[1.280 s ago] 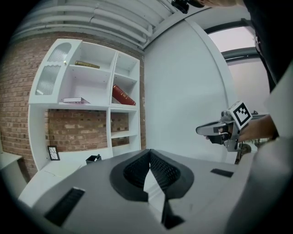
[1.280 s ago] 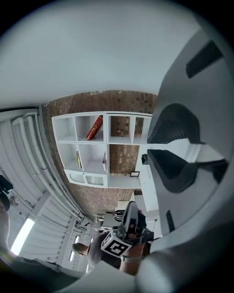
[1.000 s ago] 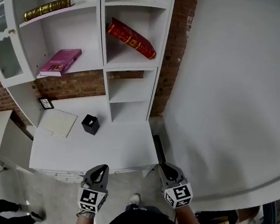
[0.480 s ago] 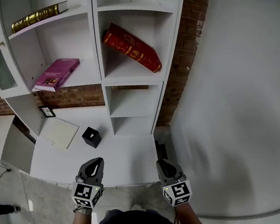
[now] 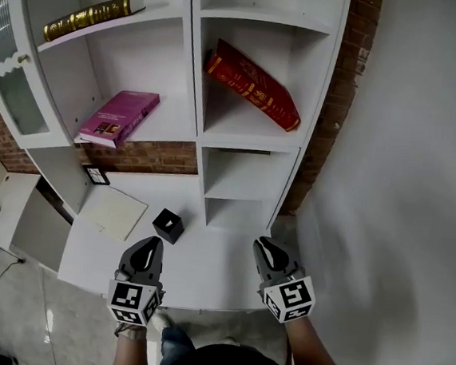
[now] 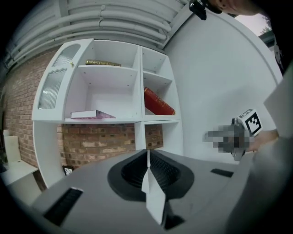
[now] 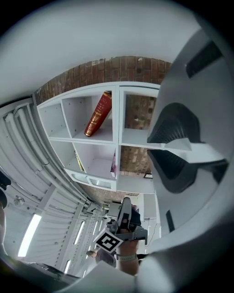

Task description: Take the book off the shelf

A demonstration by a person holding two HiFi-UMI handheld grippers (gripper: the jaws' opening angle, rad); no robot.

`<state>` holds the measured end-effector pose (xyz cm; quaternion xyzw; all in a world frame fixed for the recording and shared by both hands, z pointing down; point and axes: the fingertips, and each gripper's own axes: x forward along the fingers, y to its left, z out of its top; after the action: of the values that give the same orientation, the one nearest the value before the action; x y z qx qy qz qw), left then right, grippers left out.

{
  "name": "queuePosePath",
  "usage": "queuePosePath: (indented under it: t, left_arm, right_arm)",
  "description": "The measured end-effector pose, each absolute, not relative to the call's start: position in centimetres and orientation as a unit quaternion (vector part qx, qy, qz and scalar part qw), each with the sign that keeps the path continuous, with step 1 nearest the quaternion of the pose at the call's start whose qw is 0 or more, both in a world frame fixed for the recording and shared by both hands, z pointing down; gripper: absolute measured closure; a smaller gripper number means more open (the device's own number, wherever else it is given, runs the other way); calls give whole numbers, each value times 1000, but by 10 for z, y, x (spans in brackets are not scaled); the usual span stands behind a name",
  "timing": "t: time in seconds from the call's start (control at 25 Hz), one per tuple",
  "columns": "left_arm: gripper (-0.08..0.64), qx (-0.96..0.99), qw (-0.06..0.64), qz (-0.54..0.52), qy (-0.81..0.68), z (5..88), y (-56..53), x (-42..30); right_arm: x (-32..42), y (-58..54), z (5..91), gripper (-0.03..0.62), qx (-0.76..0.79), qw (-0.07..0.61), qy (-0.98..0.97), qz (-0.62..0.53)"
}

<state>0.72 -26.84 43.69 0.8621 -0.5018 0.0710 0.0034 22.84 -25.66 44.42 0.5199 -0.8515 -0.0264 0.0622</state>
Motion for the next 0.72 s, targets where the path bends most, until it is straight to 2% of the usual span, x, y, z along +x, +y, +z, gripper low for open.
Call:
queuePosePath:
  t: [0.28, 0.52, 0.72]
  left_arm:
    - [551, 835, -3, 48, -549, 414, -296, -59]
    - [549, 824, 11, 49, -564, 404, -317, -122]
    - [549, 816, -3, 38, -576, 393, -343, -174]
  right_arm:
    - [160, -310, 401, 552, 481, 57, -872, -70]
    - [82, -352, 361, 505, 450, 65, -884, -110]
    - [10, -383, 328, 437, 423, 72, -890, -154]
